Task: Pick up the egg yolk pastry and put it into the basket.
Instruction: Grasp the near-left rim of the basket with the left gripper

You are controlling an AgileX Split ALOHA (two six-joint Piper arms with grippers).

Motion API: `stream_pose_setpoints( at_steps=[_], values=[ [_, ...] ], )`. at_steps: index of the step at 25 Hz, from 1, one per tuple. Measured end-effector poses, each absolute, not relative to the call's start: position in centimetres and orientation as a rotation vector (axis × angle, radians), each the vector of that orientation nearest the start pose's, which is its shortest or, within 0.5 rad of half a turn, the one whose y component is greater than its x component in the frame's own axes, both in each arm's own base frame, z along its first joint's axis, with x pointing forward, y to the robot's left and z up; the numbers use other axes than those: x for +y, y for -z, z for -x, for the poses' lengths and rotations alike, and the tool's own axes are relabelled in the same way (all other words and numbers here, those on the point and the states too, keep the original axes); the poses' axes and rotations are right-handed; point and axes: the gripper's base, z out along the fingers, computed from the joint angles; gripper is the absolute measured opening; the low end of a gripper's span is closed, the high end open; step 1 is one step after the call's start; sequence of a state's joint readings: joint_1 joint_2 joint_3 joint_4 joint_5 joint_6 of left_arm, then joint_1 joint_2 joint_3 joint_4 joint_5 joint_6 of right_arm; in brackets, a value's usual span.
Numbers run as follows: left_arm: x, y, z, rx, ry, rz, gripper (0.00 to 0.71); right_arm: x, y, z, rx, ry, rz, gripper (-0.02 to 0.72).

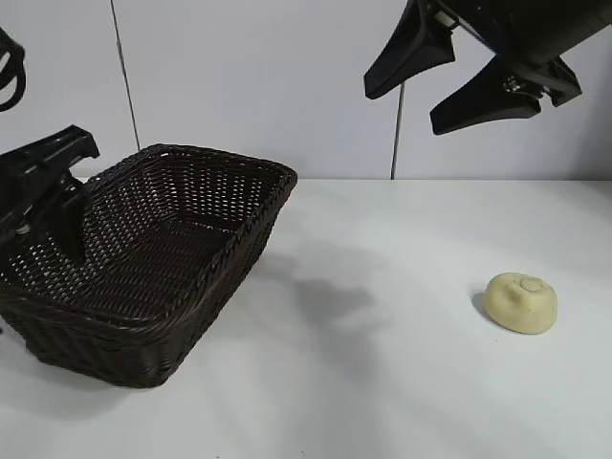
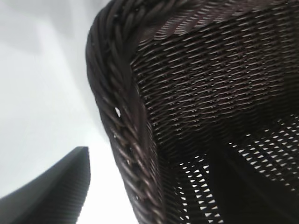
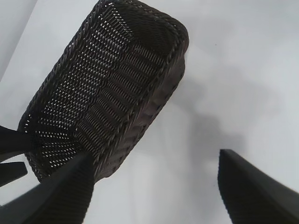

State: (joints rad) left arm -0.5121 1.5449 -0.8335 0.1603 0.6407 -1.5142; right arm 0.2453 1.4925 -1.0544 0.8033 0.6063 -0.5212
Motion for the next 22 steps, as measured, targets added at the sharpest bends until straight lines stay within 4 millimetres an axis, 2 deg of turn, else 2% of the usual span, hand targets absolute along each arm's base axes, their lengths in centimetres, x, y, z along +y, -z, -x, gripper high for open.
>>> stream_pose_setpoints(
  at_steps=[7,9,14,19,22],
  values=[
    [-13.5,-16.1,-25.4,2.622,0.268,1.268,0.517,11.3,-28.2,-29.9,2.376,-0.706,0.28,0.537],
    [-13.7,-15.8,-25.6,2.614,0.298,1.287,0.501,11.3,-28.2,-29.9,2.376,-0.706,0.28,0.537],
    [-13.8,-15.7,-25.6,2.593,0.319,1.345,0.35,11.3,-28.2,-29.9,2.377,-0.701,0.284,0.537],
    [-13.8,-15.5,-25.5,2.585,0.3,1.39,0.262,11.3,-28.2,-29.9,2.379,-0.691,0.293,0.537],
    [-13.7,-15.5,-25.4,2.573,0.287,1.435,0.139,11.3,-28.2,-29.9,2.379,-0.69,0.294,0.537]
  ],
)
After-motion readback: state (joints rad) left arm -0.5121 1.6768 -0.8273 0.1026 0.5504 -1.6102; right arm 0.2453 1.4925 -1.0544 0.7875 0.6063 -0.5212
